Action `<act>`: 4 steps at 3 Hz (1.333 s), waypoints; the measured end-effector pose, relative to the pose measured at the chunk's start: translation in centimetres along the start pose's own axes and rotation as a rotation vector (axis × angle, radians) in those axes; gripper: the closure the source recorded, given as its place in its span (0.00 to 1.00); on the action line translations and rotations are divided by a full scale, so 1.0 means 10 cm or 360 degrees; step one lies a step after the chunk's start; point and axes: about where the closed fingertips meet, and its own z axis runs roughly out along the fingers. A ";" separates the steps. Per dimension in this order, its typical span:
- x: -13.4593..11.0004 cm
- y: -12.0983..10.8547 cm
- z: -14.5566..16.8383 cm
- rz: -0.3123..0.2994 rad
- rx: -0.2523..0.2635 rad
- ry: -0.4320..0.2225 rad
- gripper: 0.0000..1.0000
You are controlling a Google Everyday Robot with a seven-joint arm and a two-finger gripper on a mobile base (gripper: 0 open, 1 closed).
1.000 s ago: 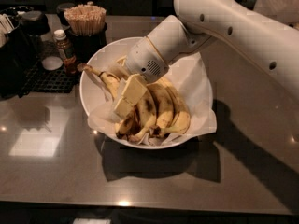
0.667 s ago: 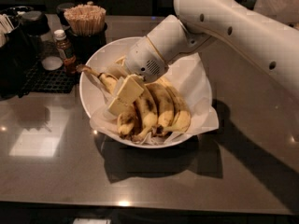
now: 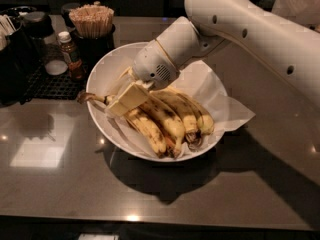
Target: Pick banana from white bowl
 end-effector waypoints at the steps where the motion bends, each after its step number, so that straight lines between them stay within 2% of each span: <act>1: 0.00 0.02 -0.05 -0.0017 0.0031 -0.0025 0.88; 2: -0.01 0.07 -0.13 -0.0050 0.0079 -0.0080 1.00; 3: 0.05 0.16 -0.30 -0.0095 0.0152 -0.0237 1.00; 4: 0.15 0.28 -0.59 -0.0164 0.0237 -0.0496 1.00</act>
Offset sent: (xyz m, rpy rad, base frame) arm -0.0037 -0.0259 0.0178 0.1031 -0.0788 -0.0612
